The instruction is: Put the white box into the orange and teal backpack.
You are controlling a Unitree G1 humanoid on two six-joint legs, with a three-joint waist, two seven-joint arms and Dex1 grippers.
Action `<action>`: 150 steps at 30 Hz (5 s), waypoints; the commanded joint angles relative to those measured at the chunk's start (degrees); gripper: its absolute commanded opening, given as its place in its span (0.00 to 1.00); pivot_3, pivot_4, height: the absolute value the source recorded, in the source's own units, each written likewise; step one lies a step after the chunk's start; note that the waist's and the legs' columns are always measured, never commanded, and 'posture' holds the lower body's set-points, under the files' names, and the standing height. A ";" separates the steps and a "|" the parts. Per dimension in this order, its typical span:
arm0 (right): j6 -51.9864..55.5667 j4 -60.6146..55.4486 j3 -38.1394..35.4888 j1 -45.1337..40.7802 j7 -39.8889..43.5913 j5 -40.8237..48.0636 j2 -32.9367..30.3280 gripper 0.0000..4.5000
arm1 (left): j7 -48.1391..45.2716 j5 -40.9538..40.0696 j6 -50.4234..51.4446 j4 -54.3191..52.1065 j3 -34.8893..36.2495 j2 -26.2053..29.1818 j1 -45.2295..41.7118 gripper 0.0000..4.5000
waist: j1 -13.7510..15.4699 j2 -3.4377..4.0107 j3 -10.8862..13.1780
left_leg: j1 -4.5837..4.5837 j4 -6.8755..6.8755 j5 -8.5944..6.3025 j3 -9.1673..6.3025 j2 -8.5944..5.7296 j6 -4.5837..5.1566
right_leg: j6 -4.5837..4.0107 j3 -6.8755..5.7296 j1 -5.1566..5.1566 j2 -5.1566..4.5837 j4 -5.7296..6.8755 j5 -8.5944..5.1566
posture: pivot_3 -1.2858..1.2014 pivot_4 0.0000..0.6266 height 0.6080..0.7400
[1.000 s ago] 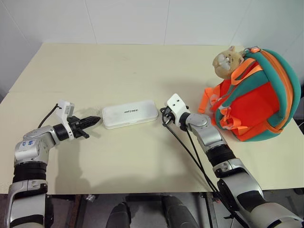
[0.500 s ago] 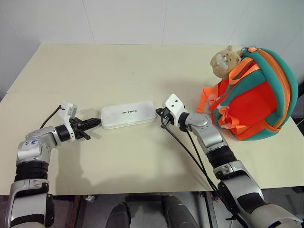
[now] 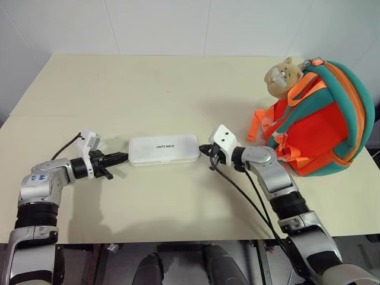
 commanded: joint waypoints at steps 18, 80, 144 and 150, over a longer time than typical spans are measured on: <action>19.76 -28.36 5.88 9.38 15.76 7.60 -9.99 0.01 | -9.62 -4.27 8.30 -19.60 -7.08 1.84 6.21 0.00 | 0.94 -0.02 -0.01 | 0.02 -0.07 -0.02 0.00 0.00 0.00 | -0.09 0.00 0.04 0.00 -0.14 -0.08 | 0.52 0.24 1.00; 19.52 -33.72 -1.79 15.15 17.49 12.94 -28.13 0.50 | -7.28 -3.40 11.34 -26.33 -6.13 5.66 7.74 0.67 | 1.61 -0.06 -0.02 | 0.00 -0.30 -0.07 0.00 -0.02 0.04 | -0.10 -0.03 0.09 -0.04 -0.54 -0.09 | 0.52 0.24 1.00; 15.18 -32.16 1.38 16.04 6.68 8.37 -27.83 0.99 | 1.37 -25.73 40.58 -16.13 -3.89 3.50 4.60 1.00 | 1.80 -0.07 -0.02 | 0.01 -0.23 -0.06 -0.01 -0.04 0.03 | -0.10 -0.04 0.09 -0.04 -0.44 -0.11 | 0.52 0.24 1.00; 13.47 -30.34 1.58 15.01 6.66 7.84 -27.29 0.99 | -0.20 -26.11 41.76 -15.01 -6.70 1.03 3.11 1.00 | 1.74 -0.07 -0.02 | 0.01 -0.21 -0.06 -0.01 -0.04 0.03 | -0.08 -0.03 0.10 -0.04 -0.43 -0.09 | 0.52 0.24 1.00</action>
